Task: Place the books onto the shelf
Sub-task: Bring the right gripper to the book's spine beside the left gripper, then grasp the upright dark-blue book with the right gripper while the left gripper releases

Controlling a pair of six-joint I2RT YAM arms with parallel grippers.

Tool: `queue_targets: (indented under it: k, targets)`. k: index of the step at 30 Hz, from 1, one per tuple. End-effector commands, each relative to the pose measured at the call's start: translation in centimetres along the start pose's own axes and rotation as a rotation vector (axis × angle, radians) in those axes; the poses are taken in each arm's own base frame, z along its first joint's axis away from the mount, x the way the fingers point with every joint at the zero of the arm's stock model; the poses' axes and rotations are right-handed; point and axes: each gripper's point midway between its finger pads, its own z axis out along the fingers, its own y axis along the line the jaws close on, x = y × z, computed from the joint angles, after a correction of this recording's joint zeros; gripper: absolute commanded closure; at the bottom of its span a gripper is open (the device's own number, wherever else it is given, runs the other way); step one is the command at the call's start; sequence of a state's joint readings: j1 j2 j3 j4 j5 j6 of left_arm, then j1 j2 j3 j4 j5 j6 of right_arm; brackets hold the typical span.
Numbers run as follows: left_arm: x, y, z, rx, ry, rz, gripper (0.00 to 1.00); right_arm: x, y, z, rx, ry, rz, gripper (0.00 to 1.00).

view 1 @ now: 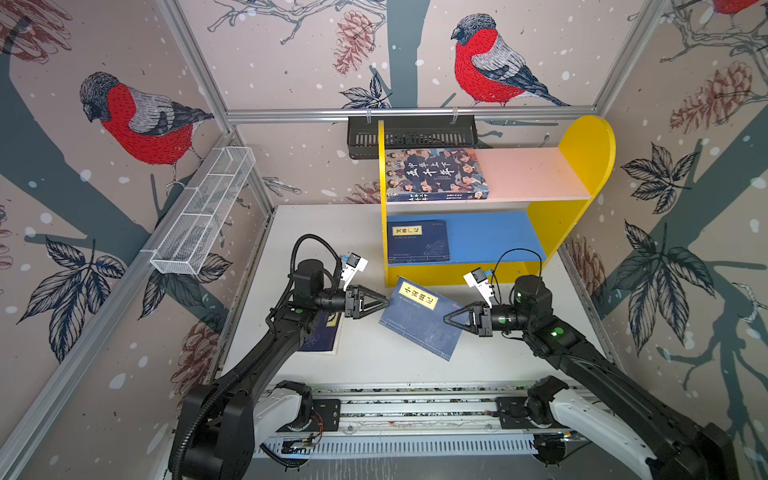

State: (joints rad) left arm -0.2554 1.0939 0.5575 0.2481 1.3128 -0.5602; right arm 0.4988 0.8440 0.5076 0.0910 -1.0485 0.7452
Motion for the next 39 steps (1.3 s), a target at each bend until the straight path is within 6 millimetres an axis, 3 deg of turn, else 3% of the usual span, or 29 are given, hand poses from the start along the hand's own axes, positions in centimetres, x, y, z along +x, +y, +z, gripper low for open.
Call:
queue_targets:
  k: [1,4,6,11,15,17,19,20,22,32,39]
  targets:
    - [0.6,-1.5,0.7,0.070,0.040,0.041,0.21,-0.5,1.4,0.3,-0.074,0.018,-0.065,0.99]
    - [1.2,-2.1,1.3,0.107,0.071,0.024,0.25,-0.8,1.2,0.8,-0.080,0.036,-0.064,0.99]
    - [1.4,-2.0,1.4,0.113,0.078,0.009,0.35,-1.0,1.3,1.1,-0.089,0.047,-0.072,0.99]
    - [1.9,-1.4,1.7,0.104,0.077,-0.021,0.76,-1.3,0.8,1.9,-0.094,0.076,-0.076,0.99]
    - [1.8,-1.1,1.7,0.084,0.059,-0.022,1.00,-1.3,0.2,2.6,-0.092,0.096,-0.072,0.98]
    - [1.7,-1.1,1.7,0.076,0.050,-0.021,1.00,-1.5,-0.2,2.7,-0.085,0.096,-0.070,0.94]
    - [1.4,-1.1,1.7,0.067,0.039,-0.017,1.00,-1.9,-0.7,2.8,-0.065,0.089,-0.065,0.82]
    - [1.2,-1.1,1.7,0.061,0.031,-0.013,1.00,-2.2,-1.0,2.7,-0.052,0.082,-0.063,0.75]
    - [0.9,-1.3,1.6,0.052,0.018,0.000,1.00,-2.7,-1.7,2.3,-0.020,0.066,-0.063,0.51]
    - [-1.0,-0.3,0.1,-0.015,-0.092,-0.026,1.00,-3.7,-4.1,-0.6,0.065,-0.074,0.000,0.31]
    - [-1.4,0.0,-0.2,-0.003,-0.139,-0.087,1.00,-3.2,-3.0,-2.0,0.037,-0.224,0.028,0.22]
